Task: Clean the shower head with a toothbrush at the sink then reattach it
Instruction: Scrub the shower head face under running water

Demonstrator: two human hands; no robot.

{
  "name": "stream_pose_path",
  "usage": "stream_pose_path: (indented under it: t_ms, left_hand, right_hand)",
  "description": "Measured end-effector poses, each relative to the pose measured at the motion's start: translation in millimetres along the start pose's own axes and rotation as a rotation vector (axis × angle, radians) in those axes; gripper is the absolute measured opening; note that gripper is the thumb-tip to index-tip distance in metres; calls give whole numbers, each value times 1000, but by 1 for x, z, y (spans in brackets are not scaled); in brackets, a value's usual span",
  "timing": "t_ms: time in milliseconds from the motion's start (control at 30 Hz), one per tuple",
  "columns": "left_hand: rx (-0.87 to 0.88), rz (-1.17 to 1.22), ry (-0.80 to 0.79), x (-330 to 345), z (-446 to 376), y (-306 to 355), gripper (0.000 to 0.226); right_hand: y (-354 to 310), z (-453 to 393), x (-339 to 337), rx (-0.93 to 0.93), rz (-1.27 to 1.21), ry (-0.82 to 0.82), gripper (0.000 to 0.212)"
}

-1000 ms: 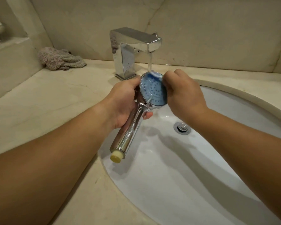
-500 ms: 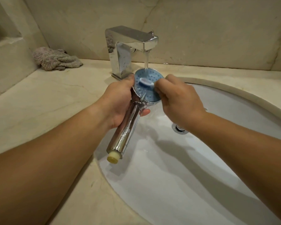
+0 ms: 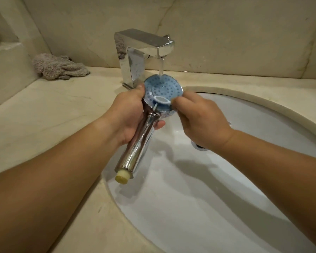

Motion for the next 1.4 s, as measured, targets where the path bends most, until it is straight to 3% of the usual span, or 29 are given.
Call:
stream_pose_path:
  t_ms: [133,300,433,567,667,833,1067,1233,1400]
  left_hand:
    - [16,20,28,-3,2,2,40]
    - [22,14,58,-7,0,2,40]
    - [27,43,81,-10,-2,2,40]
    - [48,34,88,-11,-4,4,42]
    - [50,60,89,-11,-2,5,41]
    - [50,51,92,-11,-3,5,43]
    - [28,24,53,-4,1,3,41]
    - [17,-54,11,7,5,0,40]
    - [-8,-83,3,8,5,-2,41]
  right_hand:
    - [25,-2,-10,131,10,98,8]
    - [-1,10,4,-9,-11,12,16]
    - [23,10,-6,148,1,116,13]
    - [0,12,7,11,-7,18,10]
    - [27,12,-6,168,-3,138,11]
    - [5,15,0,20,-30,80,19]
    - [49,12,-1,329,-34,118,9]
    - [47,-3,-9,393,-35,108,9]
    - [15,-15,-12,265,-82,56,7]
Point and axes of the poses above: each hand's wrist, its own z-axis away from the middle knuckle, its own x-axis out of the palm, y = z × x, the point moved 9 cm from there along -z, towards the middle knuckle, and after that the axes turned 12 degrees about -x, right-handed, at the moved point
